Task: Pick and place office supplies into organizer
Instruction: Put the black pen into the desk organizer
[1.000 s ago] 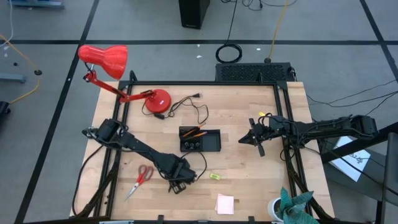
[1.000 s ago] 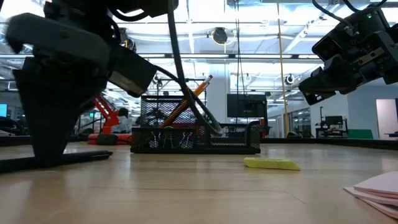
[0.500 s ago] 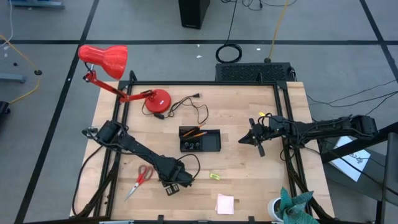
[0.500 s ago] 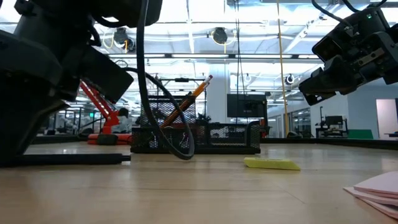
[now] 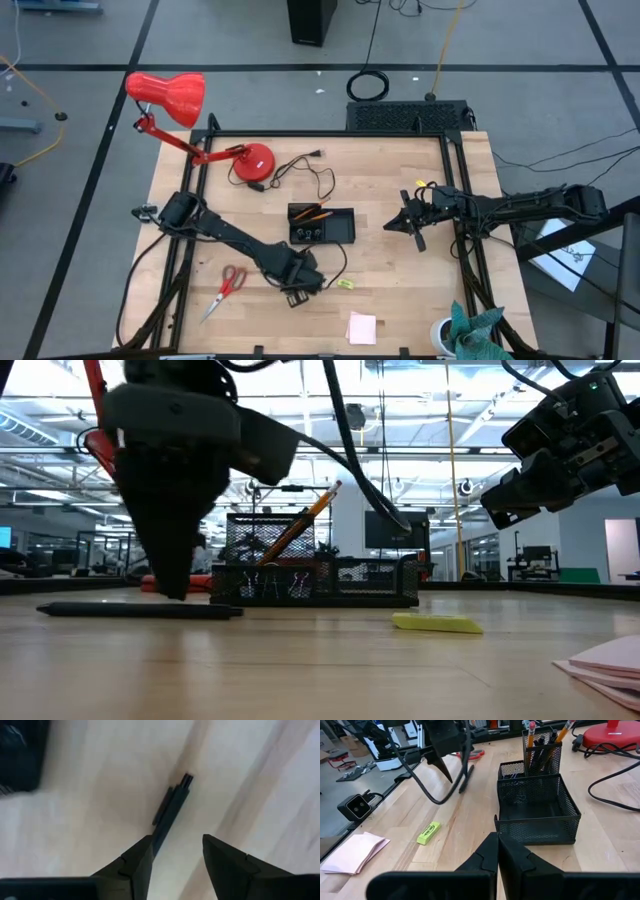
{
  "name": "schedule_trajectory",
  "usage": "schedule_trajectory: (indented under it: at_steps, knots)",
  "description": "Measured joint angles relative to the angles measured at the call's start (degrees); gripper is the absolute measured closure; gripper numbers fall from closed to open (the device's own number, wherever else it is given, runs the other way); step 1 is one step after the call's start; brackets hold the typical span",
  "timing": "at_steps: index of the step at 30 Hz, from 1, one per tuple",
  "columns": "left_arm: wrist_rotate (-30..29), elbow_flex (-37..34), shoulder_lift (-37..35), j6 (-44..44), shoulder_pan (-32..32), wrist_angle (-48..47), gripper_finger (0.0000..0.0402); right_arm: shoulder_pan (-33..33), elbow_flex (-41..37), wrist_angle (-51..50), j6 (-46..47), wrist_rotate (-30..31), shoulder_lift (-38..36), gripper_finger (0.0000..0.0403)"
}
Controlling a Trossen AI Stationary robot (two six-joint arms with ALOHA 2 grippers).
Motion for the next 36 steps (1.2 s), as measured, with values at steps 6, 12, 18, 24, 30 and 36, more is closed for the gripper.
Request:
schedule_trajectory:
  at_steps: [6,12,18,24,30,36]
  knots:
    - [-1.06,0.02,-0.09,6.71,0.86,0.76,0.0213,0.00,0.00,-0.02,0.02,0.00,0.00,0.0399]
    - [-4.77,0.03,-0.09,14.12,2.38,0.70,0.0213,0.00,0.00,-0.02,0.00,0.00,0.00,0.0399]
    - [-1.22,0.06,-0.12,15.88,3.98,1.14,0.0213,0.00,0.00,-0.04,-0.01,0.00,0.00,0.0399]
    - [1.14,0.11,-0.20,17.69,3.56,4.64,0.0213,0.00,0.00,-0.46,-0.17,0.00,0.00,0.0399]
    - [1.92,0.40,2.99,19.28,3.57,4.13,0.0213,0.00,0.01,-0.47,-0.18,0.00,0.01,0.0399]
    - [2.24,0.65,6.09,19.58,3.34,3.74,0.0213,-0.01,0.02,-0.93,-0.18,0.02,0.02,0.0399]
